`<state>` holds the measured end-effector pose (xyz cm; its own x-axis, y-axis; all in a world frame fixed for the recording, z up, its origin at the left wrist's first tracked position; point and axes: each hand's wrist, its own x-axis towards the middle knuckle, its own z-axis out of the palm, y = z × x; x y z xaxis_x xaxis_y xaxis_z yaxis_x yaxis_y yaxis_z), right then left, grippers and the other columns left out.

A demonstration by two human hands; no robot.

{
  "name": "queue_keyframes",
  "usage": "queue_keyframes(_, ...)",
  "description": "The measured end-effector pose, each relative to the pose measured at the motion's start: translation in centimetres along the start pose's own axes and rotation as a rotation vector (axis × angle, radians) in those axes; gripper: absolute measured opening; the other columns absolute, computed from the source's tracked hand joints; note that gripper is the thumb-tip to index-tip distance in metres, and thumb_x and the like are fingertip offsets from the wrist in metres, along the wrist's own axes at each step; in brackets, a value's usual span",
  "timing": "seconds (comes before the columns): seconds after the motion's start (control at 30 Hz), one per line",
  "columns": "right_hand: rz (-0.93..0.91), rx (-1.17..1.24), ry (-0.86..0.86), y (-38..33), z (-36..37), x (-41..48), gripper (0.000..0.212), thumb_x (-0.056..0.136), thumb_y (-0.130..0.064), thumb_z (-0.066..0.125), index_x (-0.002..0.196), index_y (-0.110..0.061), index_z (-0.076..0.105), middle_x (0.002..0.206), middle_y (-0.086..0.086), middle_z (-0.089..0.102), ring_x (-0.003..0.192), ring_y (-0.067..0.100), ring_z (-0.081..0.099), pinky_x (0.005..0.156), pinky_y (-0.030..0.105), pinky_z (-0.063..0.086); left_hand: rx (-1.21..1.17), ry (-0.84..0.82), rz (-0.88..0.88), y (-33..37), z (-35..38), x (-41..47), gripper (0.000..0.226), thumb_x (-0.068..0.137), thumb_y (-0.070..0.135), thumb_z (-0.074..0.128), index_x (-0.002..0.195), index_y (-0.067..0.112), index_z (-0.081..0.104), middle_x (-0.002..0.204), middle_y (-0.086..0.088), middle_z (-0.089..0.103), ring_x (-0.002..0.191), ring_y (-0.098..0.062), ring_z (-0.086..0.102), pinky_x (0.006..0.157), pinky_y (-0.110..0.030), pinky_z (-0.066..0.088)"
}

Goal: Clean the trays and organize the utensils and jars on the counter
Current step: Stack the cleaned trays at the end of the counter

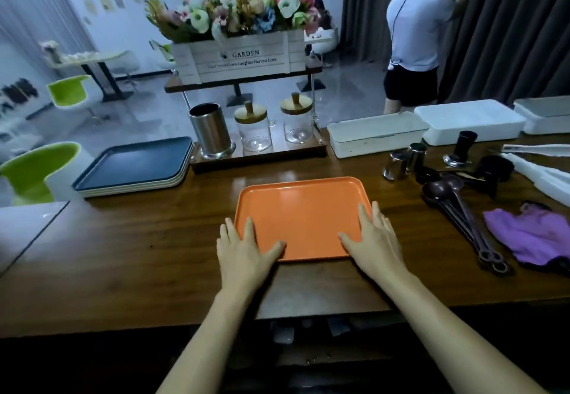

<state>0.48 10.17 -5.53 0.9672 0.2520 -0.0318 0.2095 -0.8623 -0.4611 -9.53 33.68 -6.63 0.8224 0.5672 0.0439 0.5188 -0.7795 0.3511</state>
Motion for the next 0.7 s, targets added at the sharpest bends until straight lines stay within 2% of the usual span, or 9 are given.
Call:
queue_keyframes(0.07, 0.016, -0.005, 0.014, 0.2, 0.3, 0.0, 0.088, 0.096, -0.062, 0.047, 0.161, -0.018, 0.006, 0.167, 0.015, 0.001, 0.154, 0.032, 0.008, 0.124, 0.043, 0.011, -0.066, -0.029, -0.034, -0.2, -0.2, -0.1, 0.101, 0.083, 0.082, 0.051, 0.16, 0.025, 0.024, 0.17, -0.018, 0.005, 0.157, -0.035, 0.0, 0.127, -0.05, 0.01)
queue_keyframes(0.2, -0.009, -0.047, 0.052, 0.5, 0.8, 0.4, 0.085, 0.093, -0.068, 0.042, 0.158, -0.017, 0.024, 0.165, 0.014, 0.016, 0.152, 0.032, 0.013, 0.124, 0.047, 0.015, -0.142, 0.02, -0.038, -0.3, -0.9, -0.5, 0.091, 0.081, 0.077, 0.06, 0.151, 0.023, 0.041, 0.159, -0.012, 0.034, 0.148, -0.029, 0.027, 0.123, -0.046, 0.027)
queue_keyframes(0.27, -0.005, -0.042, 0.072, 0.3, 0.9, 0.4, 0.084, 0.092, -0.071, 0.041, 0.157, -0.019, 0.027, 0.164, 0.013, 0.018, 0.152, 0.032, 0.011, 0.123, 0.048, 0.015, -0.128, 0.011, -0.018, -0.5, -1.2, -0.4, 0.091, 0.081, 0.078, 0.059, 0.152, 0.022, 0.04, 0.157, -0.011, 0.035, 0.146, -0.028, 0.03, 0.122, -0.046, 0.029)
queue_keyframes(0.37, 0.016, -0.073, 0.088, 0.0, 1.2, 0.6, 0.084, 0.091, -0.074, 0.034, 0.157, -0.021, 0.028, 0.164, 0.012, 0.019, 0.153, 0.031, 0.007, 0.123, 0.048, 0.012, -0.071, -0.017, 0.031, -1.6, -1.5, 0.7, 0.096, 0.082, 0.083, 0.051, 0.156, 0.024, 0.034, 0.159, -0.01, 0.033, 0.149, -0.029, 0.027, 0.123, -0.048, 0.025)
queue_keyframes(0.5, 0.031, -0.128, 0.113, -0.6, 1.4, 0.9, 0.082, 0.091, -0.076, 0.026, 0.154, -0.025, 0.037, 0.162, 0.01, 0.024, 0.152, 0.027, 0.016, 0.125, 0.045, 0.01, -0.001, -0.081, 0.145, -3.1, -1.6, 3.1, 0.086, 0.09, 0.08, 0.041, 0.159, 0.03, 0.03, 0.168, -0.008, 0.021, 0.157, -0.029, 0.008, 0.127, -0.051, 0.004)
queue_keyframes(0.7, 0.088, -0.133, 0.118, -4.3, 2.6, 0.1, 0.078, 0.092, -0.075, 0.033, 0.152, -0.026, 0.041, 0.162, 0.009, 0.027, 0.152, 0.026, 0.017, 0.125, 0.045, 0.006, -0.028, -0.08, 0.244, -6.2, -2.7, 5.2, 0.078, 0.095, 0.071, 0.042, 0.159, 0.027, 0.032, 0.166, -0.01, 0.024, 0.157, -0.029, 0.009, 0.126, -0.052, 0.003)
